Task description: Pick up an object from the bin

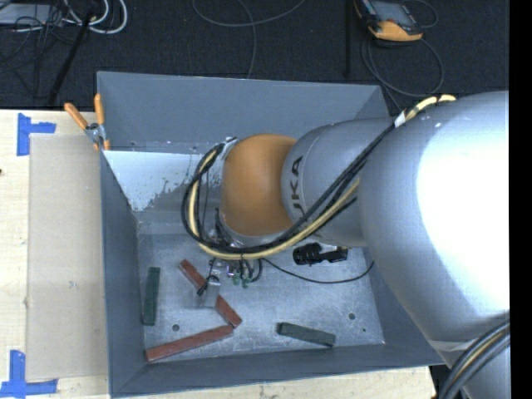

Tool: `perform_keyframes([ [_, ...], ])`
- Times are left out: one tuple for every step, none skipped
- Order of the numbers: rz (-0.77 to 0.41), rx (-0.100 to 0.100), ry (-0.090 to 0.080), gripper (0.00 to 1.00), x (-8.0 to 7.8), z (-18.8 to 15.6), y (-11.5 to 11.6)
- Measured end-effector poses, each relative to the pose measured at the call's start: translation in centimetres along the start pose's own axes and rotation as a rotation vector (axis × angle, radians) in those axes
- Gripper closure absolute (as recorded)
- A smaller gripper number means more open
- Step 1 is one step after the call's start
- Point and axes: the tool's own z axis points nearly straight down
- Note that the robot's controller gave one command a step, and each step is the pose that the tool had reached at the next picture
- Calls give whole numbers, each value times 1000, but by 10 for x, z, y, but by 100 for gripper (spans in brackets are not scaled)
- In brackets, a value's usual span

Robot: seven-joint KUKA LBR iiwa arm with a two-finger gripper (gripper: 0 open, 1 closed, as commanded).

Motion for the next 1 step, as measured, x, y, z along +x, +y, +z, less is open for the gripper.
perform_keyframes([
  [-19, -2, -5, 100, 7, 3, 13],
])
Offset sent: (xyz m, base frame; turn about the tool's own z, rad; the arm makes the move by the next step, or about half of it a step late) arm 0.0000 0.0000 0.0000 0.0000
